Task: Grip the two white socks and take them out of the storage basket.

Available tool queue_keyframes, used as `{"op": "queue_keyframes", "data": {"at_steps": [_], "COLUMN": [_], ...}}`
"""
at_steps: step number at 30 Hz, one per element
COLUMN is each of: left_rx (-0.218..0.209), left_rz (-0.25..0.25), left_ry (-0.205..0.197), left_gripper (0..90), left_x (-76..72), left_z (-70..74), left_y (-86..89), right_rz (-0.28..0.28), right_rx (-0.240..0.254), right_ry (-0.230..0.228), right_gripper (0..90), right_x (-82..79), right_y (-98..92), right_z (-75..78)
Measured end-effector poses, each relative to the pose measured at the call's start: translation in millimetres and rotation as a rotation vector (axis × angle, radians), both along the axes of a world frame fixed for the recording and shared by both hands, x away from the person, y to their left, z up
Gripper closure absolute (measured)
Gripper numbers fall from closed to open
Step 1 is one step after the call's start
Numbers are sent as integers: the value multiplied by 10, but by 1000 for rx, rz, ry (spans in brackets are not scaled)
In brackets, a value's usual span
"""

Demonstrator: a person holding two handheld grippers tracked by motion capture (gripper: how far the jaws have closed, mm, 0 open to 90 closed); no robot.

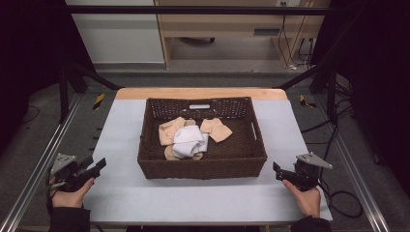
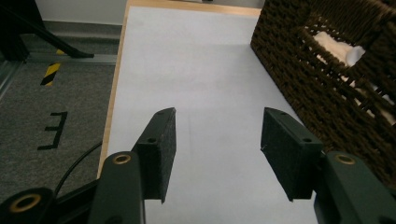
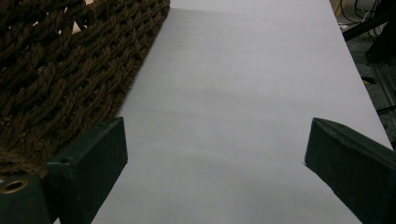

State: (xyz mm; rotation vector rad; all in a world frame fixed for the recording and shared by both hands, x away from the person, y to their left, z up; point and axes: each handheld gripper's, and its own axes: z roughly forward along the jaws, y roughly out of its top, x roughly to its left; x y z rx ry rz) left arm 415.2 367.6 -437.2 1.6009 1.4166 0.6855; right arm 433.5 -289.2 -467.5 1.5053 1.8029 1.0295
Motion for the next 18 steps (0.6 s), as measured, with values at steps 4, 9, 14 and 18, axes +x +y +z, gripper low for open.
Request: {"op": "queue_keyframes", "data": {"at_steps": [4,9,14,18], "left_rx": [-7,-22,-30,-31], "left_rz": [-3,-19,-37,-51], "left_ry": [-21,-43,-63,-79], "left_gripper": [461,459,455,443], "left_x": [-6,-11,-17,-9], "left_z": [60,157,226,287], "left_y": [-28,-86,-159,-207], "right_rz": [4,6,6,7], "right_rx": [-8,-16,-19,-17], "right_ry": [-4,-8,-12,-9], "right_gripper": [66,68,73,72], "right_x": [3,9,7,5], "right_y": [3,5,6,9], "right_z": [-2,-7,-9,-11]}}
